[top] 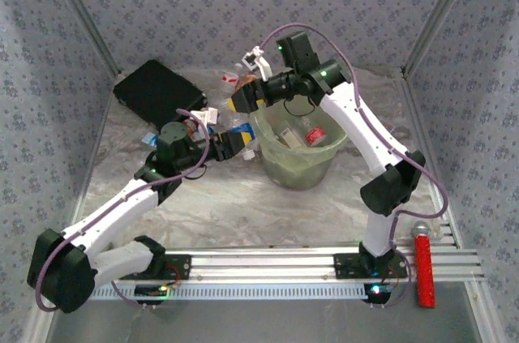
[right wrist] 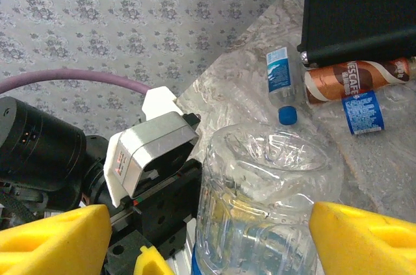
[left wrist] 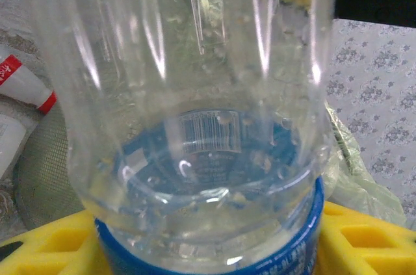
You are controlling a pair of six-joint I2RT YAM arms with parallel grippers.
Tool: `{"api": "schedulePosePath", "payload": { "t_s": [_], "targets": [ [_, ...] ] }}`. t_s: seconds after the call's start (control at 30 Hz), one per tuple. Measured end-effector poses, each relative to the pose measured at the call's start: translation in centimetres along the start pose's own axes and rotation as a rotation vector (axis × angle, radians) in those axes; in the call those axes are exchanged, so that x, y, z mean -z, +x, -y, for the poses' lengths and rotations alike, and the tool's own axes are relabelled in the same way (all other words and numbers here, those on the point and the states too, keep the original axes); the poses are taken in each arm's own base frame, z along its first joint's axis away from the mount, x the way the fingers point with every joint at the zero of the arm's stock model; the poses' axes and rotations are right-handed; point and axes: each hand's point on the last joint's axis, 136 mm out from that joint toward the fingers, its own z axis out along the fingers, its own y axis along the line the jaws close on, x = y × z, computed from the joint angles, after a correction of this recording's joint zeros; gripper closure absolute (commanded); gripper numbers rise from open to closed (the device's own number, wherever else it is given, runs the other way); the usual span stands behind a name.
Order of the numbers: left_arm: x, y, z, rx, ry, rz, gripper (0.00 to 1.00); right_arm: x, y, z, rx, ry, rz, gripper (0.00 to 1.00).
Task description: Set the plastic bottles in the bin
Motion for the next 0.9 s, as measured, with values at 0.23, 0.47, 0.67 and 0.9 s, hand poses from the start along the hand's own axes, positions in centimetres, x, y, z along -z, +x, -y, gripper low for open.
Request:
{"api": "schedulePosePath", "payload": {
  "t_s": [0.23, 0.47, 0.67, 0.9],
  "targets": [
    [0.0, -0.9, 0.9, -0.031, -0.011, 0.006, 1.00, -0.7, 0.5, 1.5, -0.014, 0.078, -0.023, 0.13],
    [0.0, -1.5, 1.6, -0.053, 0.006, 0.020, 1.00, -1.3, 0.8, 1.4, -0.007, 0.088, -0.035, 0.21],
    [0.0, -1.5, 1.6, -0.052, 0.004, 0.020, 1.00, -1.9, 1.1, 1.2, -0.018, 0.073, -0.047, 0.39],
    [0.0, -1.7, 1.4, -0.053, -0.008, 0.033, 0.45, -1.7, 0.7, 1.1, -0.014, 0.069, -0.037, 0.45]
  ]
}}
